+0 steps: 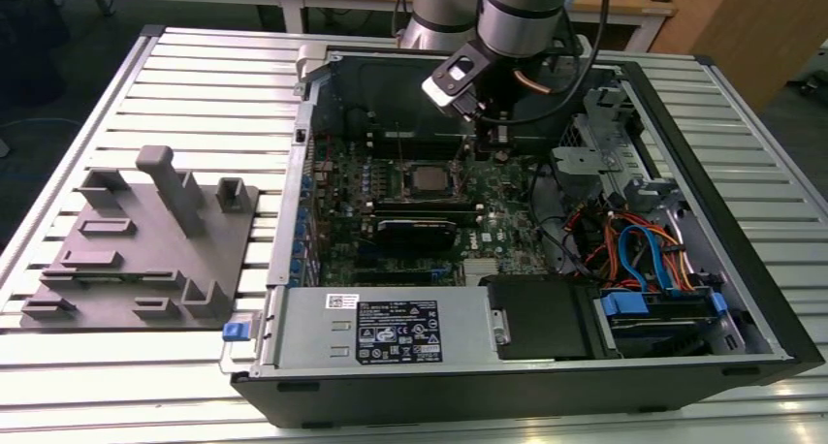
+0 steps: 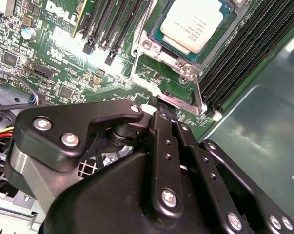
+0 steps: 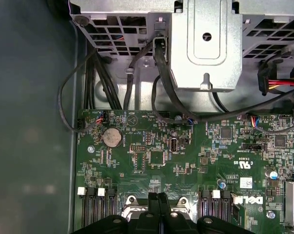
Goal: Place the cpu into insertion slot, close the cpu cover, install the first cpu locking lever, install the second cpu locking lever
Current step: 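Close the cpu cover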
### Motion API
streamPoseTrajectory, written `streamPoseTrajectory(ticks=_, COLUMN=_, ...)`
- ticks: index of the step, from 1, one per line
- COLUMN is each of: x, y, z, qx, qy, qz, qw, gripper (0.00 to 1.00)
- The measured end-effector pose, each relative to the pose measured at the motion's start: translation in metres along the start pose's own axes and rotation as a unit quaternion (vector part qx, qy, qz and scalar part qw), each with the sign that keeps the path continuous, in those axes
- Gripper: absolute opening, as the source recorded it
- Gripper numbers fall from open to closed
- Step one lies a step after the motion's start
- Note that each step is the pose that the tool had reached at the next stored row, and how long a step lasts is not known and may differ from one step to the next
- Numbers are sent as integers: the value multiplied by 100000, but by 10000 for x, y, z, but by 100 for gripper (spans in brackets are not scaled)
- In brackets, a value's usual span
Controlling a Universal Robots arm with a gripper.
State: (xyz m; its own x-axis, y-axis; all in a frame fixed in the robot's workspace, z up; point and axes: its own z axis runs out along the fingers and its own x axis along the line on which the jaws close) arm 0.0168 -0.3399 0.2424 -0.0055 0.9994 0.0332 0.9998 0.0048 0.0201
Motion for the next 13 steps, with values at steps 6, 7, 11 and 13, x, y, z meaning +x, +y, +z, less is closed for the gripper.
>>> streamPoseTrajectory(ticks=6, x=0, y=-8, z=0, qx=3, qy=0, qz=2, qw=100000, gripper=11)
streamPoseTrajectory(ticks=7, x=0, y=-9, z=0, qx=1, qy=-1, qz=6, qw=100000, gripper=11)
streamPoseTrajectory(ticks=11, x=0, y=-20, z=0, qx=1, qy=0, qz=5, qw=100000, gripper=11)
streamPoseTrajectory(ticks=13, x=0, y=-27, z=0, qx=2, qy=-1, qz=5, qw=100000, gripper=11)
